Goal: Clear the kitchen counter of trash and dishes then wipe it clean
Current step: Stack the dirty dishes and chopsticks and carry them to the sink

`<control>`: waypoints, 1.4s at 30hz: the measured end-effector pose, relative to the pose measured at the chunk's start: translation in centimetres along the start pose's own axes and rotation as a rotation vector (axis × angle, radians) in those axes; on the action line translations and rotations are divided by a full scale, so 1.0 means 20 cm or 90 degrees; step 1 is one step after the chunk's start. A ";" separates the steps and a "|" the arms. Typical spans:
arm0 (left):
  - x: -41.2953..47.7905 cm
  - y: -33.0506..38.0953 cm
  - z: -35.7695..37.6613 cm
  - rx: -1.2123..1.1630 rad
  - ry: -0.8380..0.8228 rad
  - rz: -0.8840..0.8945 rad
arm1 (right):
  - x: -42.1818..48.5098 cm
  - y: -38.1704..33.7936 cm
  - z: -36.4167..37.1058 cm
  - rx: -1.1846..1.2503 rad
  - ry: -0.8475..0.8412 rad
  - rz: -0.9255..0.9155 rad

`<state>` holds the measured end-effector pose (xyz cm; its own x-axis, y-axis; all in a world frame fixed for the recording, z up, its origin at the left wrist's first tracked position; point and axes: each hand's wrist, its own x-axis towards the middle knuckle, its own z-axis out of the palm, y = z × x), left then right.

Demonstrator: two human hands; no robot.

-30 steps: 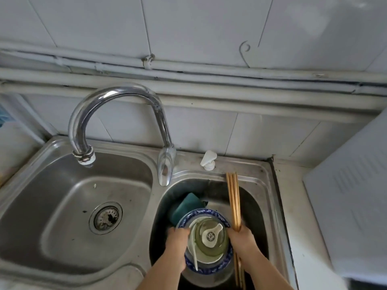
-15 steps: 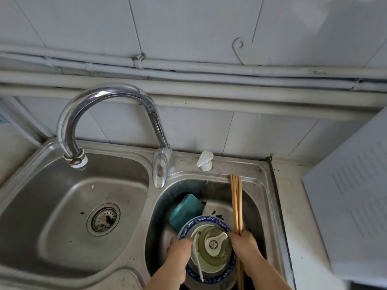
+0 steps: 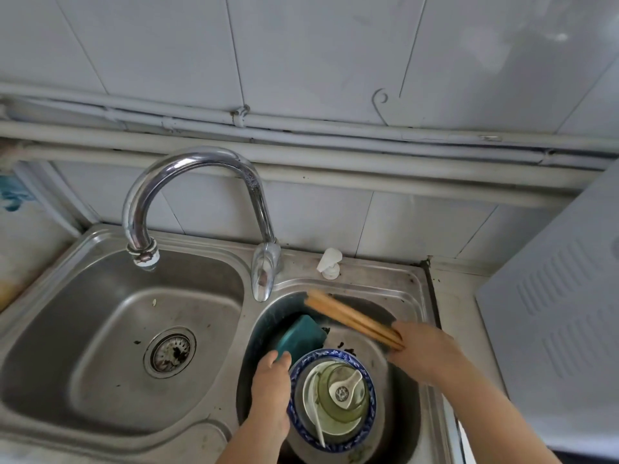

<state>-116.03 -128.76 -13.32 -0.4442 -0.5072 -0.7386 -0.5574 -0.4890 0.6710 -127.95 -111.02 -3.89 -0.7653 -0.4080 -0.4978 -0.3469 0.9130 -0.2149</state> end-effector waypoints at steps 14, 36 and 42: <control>-0.21 0.04 0.02 -0.068 0.015 -0.025 | 0.30 -0.10 0.24 -0.462 -0.023 -0.037; -0.37 0.18 0.05 -0.123 -0.082 0.006 | -0.09 -0.17 0.03 0.209 0.129 0.045; -0.44 0.22 -0.10 -0.172 -0.127 -0.017 | -0.29 -0.30 0.11 0.543 0.162 0.057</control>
<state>-113.15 -127.90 -3.73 -0.5757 -0.3557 -0.7363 -0.3762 -0.6842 0.6247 -120.26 -114.20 -1.59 -0.9026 -0.2322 -0.3625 0.1631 0.5949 -0.7871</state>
